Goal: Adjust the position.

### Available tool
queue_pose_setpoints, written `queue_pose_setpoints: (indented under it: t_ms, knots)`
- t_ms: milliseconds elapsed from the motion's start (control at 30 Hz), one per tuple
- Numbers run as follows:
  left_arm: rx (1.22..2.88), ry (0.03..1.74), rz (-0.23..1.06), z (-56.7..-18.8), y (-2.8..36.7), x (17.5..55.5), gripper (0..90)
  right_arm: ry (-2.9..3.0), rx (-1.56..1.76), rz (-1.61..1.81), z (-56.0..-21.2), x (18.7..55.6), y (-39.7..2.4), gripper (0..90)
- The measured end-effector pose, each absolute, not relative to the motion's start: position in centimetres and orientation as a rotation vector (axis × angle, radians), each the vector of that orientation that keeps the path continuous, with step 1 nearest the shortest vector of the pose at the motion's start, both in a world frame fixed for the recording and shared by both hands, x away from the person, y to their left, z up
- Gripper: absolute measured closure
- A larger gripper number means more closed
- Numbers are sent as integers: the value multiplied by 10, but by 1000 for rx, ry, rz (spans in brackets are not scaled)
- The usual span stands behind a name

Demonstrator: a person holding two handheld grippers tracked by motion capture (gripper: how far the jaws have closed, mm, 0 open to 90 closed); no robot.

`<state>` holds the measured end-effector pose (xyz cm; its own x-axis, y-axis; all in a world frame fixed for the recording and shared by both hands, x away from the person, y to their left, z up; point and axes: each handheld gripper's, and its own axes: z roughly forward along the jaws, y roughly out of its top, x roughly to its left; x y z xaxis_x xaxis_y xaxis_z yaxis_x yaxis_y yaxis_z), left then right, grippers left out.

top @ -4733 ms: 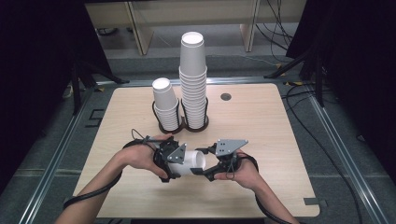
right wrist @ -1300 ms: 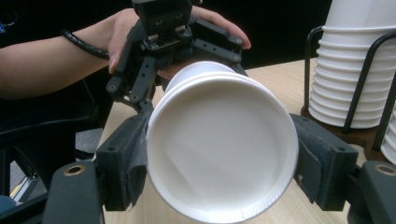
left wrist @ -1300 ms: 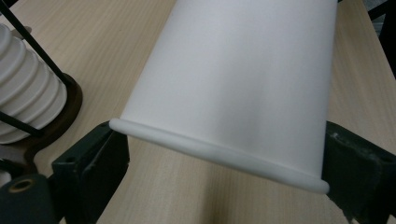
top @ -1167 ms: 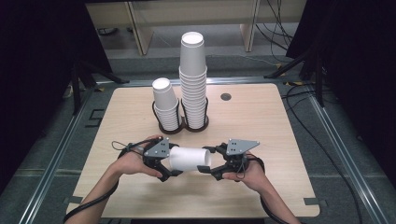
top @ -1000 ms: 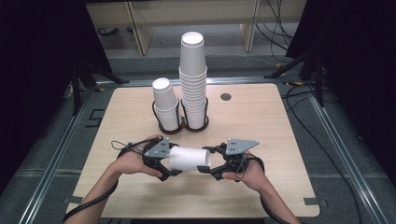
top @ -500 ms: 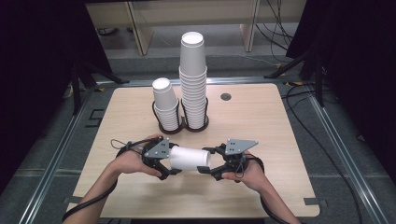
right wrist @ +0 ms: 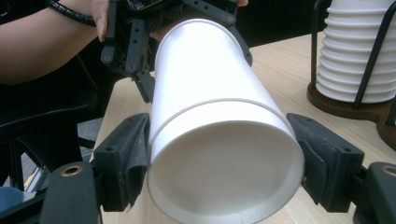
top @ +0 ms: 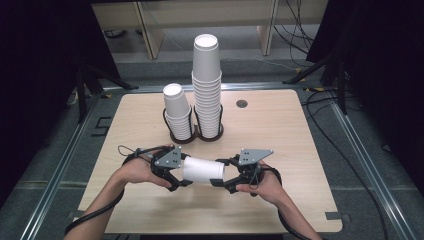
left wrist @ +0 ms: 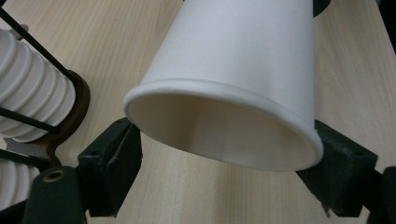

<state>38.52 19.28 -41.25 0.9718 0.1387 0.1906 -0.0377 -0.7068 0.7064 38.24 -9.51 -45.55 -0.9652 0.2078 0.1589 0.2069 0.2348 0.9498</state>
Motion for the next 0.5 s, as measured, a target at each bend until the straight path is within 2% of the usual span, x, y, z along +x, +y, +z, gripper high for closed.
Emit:
queue_pose_setpoints:
  t_ms: [500]
  knots:
    - [2338,41,294,-408,189,388,226,2463,427,1881,-451,384,-98,243]
